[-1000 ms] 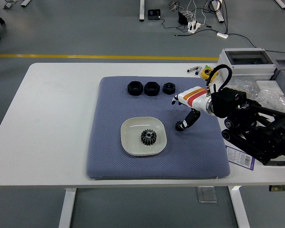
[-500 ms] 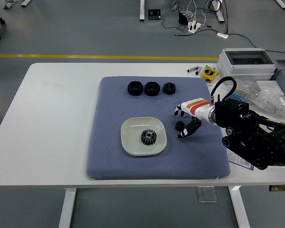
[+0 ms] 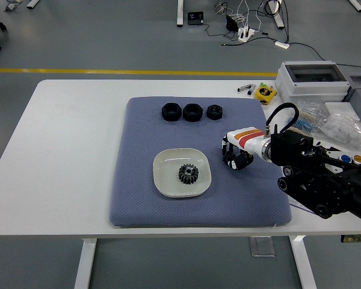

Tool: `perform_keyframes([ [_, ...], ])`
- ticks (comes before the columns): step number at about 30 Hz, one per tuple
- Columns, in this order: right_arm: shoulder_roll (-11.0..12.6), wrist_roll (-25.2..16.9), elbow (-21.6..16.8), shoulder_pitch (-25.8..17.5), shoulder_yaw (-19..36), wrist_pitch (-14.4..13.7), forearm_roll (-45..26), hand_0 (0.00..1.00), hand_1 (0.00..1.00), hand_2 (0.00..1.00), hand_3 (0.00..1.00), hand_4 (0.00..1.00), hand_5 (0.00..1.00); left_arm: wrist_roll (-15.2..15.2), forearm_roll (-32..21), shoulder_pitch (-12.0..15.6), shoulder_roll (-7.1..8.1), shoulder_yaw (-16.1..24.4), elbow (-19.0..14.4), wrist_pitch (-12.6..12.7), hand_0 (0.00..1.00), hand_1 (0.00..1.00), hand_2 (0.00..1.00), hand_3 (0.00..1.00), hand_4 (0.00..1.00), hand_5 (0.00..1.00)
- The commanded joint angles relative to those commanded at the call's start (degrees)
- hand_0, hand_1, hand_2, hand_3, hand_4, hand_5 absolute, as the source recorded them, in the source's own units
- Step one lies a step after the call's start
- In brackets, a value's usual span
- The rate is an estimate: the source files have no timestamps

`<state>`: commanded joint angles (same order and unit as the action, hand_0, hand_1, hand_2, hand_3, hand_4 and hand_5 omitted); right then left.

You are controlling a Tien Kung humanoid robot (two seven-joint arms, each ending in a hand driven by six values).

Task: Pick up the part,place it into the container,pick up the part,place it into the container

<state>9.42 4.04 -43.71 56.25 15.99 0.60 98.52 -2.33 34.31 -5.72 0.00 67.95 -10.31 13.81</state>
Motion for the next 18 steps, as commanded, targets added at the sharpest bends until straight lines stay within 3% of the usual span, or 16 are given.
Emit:
perform_keyframes([
  [18, 1.0, -1.2, -1.8, 0.3, 0.4, -0.4, 0.6, 0.085, 0.219, 0.386, 0.436, 0.43, 0.107, -0.3, 1.1, 0.2, 0.0, 0.8, 0.0, -0.2, 0.709, 0.613, 0.646, 0.568, 0.611, 0.708],
])
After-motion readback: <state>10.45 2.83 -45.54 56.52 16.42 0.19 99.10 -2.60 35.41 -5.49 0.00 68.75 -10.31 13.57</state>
